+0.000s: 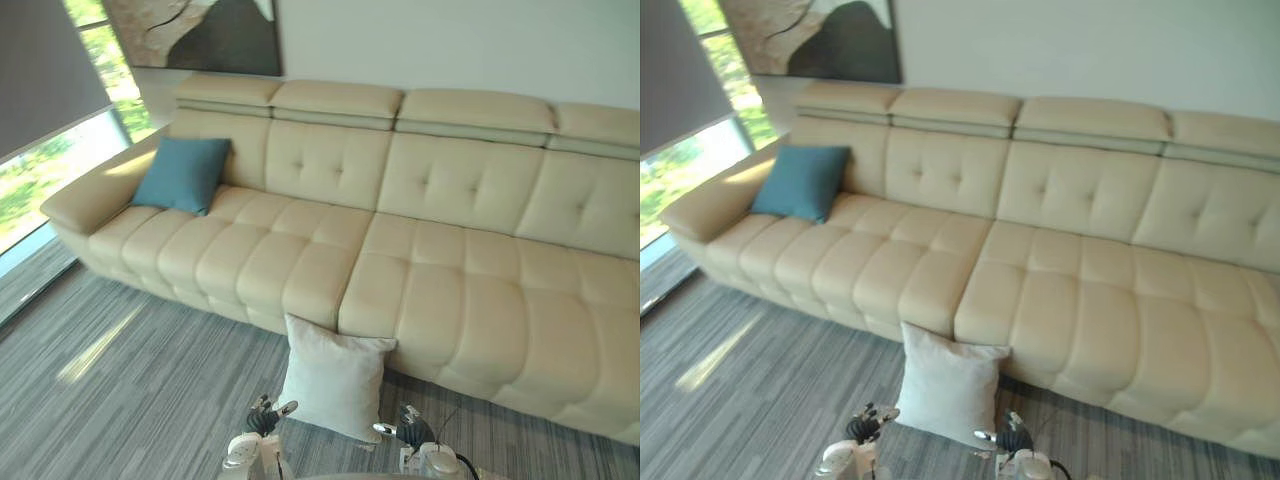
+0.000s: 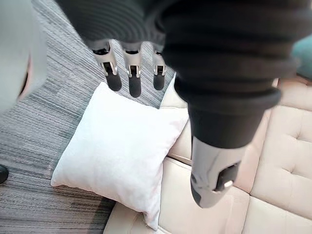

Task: Pick up cushions and gather them together orderly.

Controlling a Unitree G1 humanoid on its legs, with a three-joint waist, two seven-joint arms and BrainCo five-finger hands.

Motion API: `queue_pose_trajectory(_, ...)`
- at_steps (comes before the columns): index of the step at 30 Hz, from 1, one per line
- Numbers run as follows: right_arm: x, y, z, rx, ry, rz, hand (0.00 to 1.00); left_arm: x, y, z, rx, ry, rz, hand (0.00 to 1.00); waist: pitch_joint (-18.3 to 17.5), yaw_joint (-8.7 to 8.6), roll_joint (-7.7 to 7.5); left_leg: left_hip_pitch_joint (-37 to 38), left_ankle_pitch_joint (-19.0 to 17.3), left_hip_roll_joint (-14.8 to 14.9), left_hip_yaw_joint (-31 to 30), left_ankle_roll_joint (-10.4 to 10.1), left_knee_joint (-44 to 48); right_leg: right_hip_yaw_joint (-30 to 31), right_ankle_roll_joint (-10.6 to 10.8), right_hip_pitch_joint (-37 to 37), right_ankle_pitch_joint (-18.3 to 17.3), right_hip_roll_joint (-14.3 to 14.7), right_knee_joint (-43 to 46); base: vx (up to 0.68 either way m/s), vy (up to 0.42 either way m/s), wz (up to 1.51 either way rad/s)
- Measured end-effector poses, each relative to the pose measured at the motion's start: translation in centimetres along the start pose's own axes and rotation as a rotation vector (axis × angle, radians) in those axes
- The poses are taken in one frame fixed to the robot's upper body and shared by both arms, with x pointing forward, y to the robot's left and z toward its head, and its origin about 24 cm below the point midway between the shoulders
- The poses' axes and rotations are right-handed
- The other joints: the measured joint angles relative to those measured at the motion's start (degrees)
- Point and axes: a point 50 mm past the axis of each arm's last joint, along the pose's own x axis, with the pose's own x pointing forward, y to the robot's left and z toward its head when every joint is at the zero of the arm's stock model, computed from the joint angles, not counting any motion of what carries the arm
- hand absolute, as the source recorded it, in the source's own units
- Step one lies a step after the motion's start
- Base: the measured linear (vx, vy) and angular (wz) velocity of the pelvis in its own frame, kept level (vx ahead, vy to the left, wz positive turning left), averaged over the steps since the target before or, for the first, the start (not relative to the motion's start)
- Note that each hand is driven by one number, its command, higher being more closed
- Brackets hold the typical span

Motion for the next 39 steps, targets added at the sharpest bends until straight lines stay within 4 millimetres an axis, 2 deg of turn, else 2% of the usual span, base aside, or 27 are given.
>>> queue_pose_trajectory(2, 0.0, 0.0, 0.0, -0.001, 0.000, 0.000, 0.00, -0.1, 0.0, -0.2, -0.001, 0.005, 0.001, 0.00, -0.29, 0.17, 0.59, 0.89, 2.01, -2.64, -6.13, 0.28, -14.61, 3.54, 2.17, -1.34, -1.04, -0.38, 1.72, 0.15, 0.272, -0.86)
queue_pose_trajectory(3, 0.0, -0.1, 0.1, -0.006, -0.003, 0.001, 0.00, -0.1, -0.2, -0.4, -0.005, 0.012, -0.003, 0.00, -0.34, 0.35, 1.38, 1.61, 5.77, -2.78, -8.93, -2.75, -17.52, 4.79, 3.39, -2.14, -1.64, 0.00, 3.08, 0.20, 0.341, -0.84)
queue_pose_trajectory(4, 0.0, 0.1, 0.1, -0.008, -0.005, 0.006, 0.00, -0.1, 0.3, -0.5, 0.002, 0.020, 0.012, 0.00, -0.86, -0.02, 1.10, 2.53, 5.44, -4.11, -7.52, -2.73, -17.77, 6.80, 4.34, -1.92, -1.50, -0.71, 3.26, 0.17, 0.220, -0.64)
queue_pose_trajectory(6, -0.1, 0.7, -0.3, 0.001, 0.007, 0.020, 0.00, -0.1, 0.6, -0.6, 0.010, 0.028, 0.016, 0.00, -1.90, 0.29, -0.94, 3.42, 4.91, -5.74, -4.37, -1.83, -18.05, 8.25, 5.10, -1.72, -1.70, -2.87, 2.08, 0.28, 0.253, -0.44)
queue_pose_trajectory(8, -0.2, 1.0, -0.6, 0.007, 0.014, 0.025, 0.00, -0.1, 0.8, -0.6, 0.020, 0.030, 0.018, 0.00, -2.08, 0.10, -1.78, 4.35, 4.69, -7.02, -4.05, -1.45, -18.48, 8.19, 5.45, -0.85, -1.45, -4.12, 1.18, 0.19, 0.163, -0.21)
queue_pose_trajectory(13, -0.2, 0.8, -0.6, 0.007, 0.014, 0.022, 0.00, 0.0, 0.6, -0.6, 0.043, 0.037, 0.006, 0.00, -1.86, 0.31, -1.51, 7.03, 4.46, -7.65, -2.79, -1.03, -21.68, 7.71, 5.94, -0.02, -1.65, -4.64, 0.84, 0.12, 0.034, -0.09)
queue_pose_trajectory(16, 0.1, -0.3, 0.2, 0.004, -0.011, -0.014, 0.00, 0.2, 0.2, -0.3, 0.051, 0.028, 0.000, 0.00, -0.64, 0.37, -0.12, 5.39, 4.65, -7.36, -2.88, -0.96, -22.03, 6.61, 6.35, -2.60, -2.11, -4.24, 2.64, 0.02, -0.047, 0.02)
queue_pose_trajectory(19, 0.6, -2.1, 2.5, 0.030, -0.082, -0.084, 0.00, 0.7, -0.6, 1.5, 0.030, -0.025, 0.013, 0.00, 3.66, 0.32, 0.67, -0.77, 5.41, -7.12, -4.41, -0.86, -18.10, 5.51, 6.30, -10.22, -2.95, -4.11, 10.47, -0.09, -0.088, 0.18)
queue_pose_trajectory(23, 1.1, -3.9, 6.9, 0.156, -0.228, -0.194, 0.00, 1.4, 0.1, 5.8, -0.084, -0.164, 0.104, 0.00, 7.54, 0.46, -0.50, -15.73, 5.30, -5.68, -6.51, -0.73, -5.75, 3.65, 5.57, -23.19, -3.39, -3.54, 20.87, -0.20, -0.087, 0.22)
queue_pose_trajectory(24, 1.2, -4.1, 8.3, 0.186, -0.275, -0.210, 0.00, 1.6, 0.5, 7.6, -0.131, -0.218, 0.130, 0.00, 8.72, 0.43, -1.17, -19.52, 4.93, -5.33, -6.82, -0.27, -2.35, 3.67, 5.01, -26.63, -4.05, -3.33, 23.67, -0.22, -0.069, 0.02)
queue_pose_trajectory(27, 1.3, -4.3, 12.7, 0.250, -0.410, -0.224, 0.00, 1.8, 0.9, 12.1, -0.211, -0.354, 0.164, 0.00, 9.07, 0.49, -1.34, -30.41, 3.25, -3.96, -8.03, -0.29, 5.38, 3.81, 4.31, -37.16, -4.89, -2.29, 30.08, -0.24, -0.052, -0.08)
queue_pose_trajectory(29, 1.1, -4.1, 16.3, 0.282, -0.513, -0.222, 0.00, 1.6, 0.6, 16.2, -0.269, -0.467, 0.154, 0.00, 10.10, 0.36, -1.29, -36.99, -0.38, -3.36, -9.13, -1.96, 9.56, 3.85, 3.68, -43.51, -8.35, -1.93, 33.44, -0.20, -0.022, -0.13)
queue_pose_trajectory(30, 1.0, -4.1, 17.8, 0.304, -0.549, -0.220, 0.00, 1.4, 0.2, 17.9, -0.290, -0.511, 0.146, 0.00, 10.36, 0.39, -1.33, -40.59, -0.60, -3.12, -9.29, -1.81, 11.77, 3.89, 3.64, -47.00, -8.67, -1.72, 35.50, -0.28, -0.034, -0.07)
queue_pose_trajectory(32, 0.6, -3.2, 21.3, 0.345, -0.631, -0.196, 0.00, 0.8, -0.7, 21.8, -0.328, -0.607, 0.108, 0.00, 12.99, 0.25, -1.33, -46.33, -1.06, -3.08, -10.08, -1.21, 15.90, 4.30, 3.64, -52.72, -9.06, -1.72, 39.91, -0.36, -0.043, 0.03)
queue_pose_trajectory(33, 0.3, -2.8, 22.8, 0.357, -0.668, -0.182, 0.00, 0.5, -0.9, 23.4, -0.336, -0.645, 0.103, 0.00, 13.16, 0.24, -1.36, -50.07, -0.99, -3.02, -10.71, -1.20, 17.69, 4.40, 4.03, -56.41, -9.21, -1.48, 41.61, -0.28, -0.030, 0.03)
queue_pose_trajectory(34, 0.2, -2.7, 23.5, 0.365, -0.684, -0.177, 0.00, 0.2, -1.0, 24.3, -0.342, -0.669, 0.101, 0.00, 13.44, 0.27, -1.40, -51.71, -0.93, -2.89, -10.76, -1.23, 18.46, 4.56, 3.89, -57.94, -9.20, -1.35, 42.21, -0.24, -0.023, -0.07)
queue_pose_trajectory(37, -1.3, -2.7, 28.4, 0.459, -0.807, -0.166, 0.00, -1.2, -0.1, 28.3, -0.337, -0.780, 0.106, 0.00, 15.26, 0.26, -1.68, -60.55, -0.40, -2.20, -11.60, -1.28, 21.44, 4.78, 3.90, -66.69, -7.78, -0.51, 44.81, -0.18, -0.026, -0.10)
queue_pose_trajectory(39, -3.3, -2.7, 32.6, 0.468, -0.925, -0.143, 0.00, -2.9, 0.3, 32.1, -0.323, -0.889, 0.114, 0.00, 17.65, 0.19, -1.99, -66.62, 0.50, -2.16, -12.51, -1.13, 23.56, 4.87, 4.07, -72.70, -7.30, -0.22, 47.06, -0.16, -0.021, 0.00)
